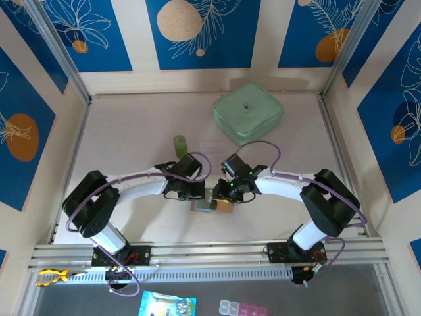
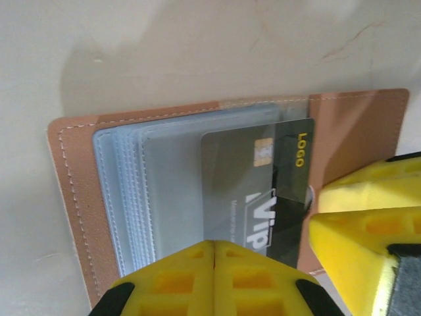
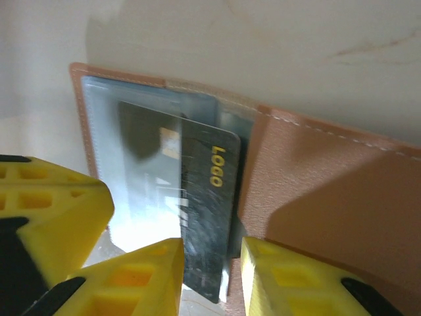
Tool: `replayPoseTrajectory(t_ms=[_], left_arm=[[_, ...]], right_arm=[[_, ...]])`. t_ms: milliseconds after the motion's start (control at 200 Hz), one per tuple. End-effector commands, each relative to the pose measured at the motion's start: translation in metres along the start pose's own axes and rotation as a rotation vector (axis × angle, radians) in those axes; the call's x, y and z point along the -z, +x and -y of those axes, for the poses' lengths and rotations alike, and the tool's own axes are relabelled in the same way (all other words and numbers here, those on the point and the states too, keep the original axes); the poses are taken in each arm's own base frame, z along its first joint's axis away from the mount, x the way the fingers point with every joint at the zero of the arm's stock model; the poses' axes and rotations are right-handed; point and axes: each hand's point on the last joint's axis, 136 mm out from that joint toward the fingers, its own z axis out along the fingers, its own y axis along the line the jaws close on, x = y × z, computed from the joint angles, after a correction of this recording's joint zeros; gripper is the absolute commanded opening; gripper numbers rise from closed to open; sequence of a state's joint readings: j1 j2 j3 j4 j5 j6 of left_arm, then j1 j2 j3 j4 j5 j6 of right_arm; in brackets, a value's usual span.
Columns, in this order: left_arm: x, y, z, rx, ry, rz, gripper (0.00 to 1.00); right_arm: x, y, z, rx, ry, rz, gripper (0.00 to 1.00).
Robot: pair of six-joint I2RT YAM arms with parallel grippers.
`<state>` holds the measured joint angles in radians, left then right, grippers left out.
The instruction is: Take the credit cards out of the card holder
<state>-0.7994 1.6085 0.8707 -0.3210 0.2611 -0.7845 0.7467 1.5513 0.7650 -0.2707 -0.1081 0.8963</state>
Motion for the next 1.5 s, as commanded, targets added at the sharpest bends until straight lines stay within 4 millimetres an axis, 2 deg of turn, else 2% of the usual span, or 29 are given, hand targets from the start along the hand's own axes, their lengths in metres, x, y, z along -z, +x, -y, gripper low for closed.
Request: replayPoseTrajectory(t_ms=[0,185,415,615,805,1125,1496], left_arm=[[-0.011,0.012,-0.011,-0.002,-0.016,-0.033,0.04],[-0.013,0.023,-0.028,0.018,-0.050,-0.035,0.04],[-0.012,0.027,-0.035,0.023,-0.063,-0.033,0.03],[-0.011,0.026,-0.035,0.011,-0.072,-0.037,0.03],[-0.010,0.027,-0.039,0.005,-0.093,-0.038,0.03],[-0.007,0.026,-0.047,0.010,-0.119,-0.029,0.03],[-0.002,0.029,-0.057,0.029,-0.129,-0.021,0.03]], right_arm=[[-0.010,0.005,0.015,-0.035,0.015,-0.022,0.32],[-0.018,0.007,0.019,-0.044,-0.022,-0.026,0.32],[-0.016,0.007,-0.007,0.006,-0.184,-0.027,0.32],[-0.015,0.006,-0.016,0.010,-0.231,-0.038,0.29],[-0.014,0.006,-0.012,-0.008,-0.235,-0.033,0.26],[-0.012,0.007,-0.005,-0.024,-0.220,-0.032,0.14],[0.001,0.009,0.004,-0.003,-0.183,-0.005,0.08]])
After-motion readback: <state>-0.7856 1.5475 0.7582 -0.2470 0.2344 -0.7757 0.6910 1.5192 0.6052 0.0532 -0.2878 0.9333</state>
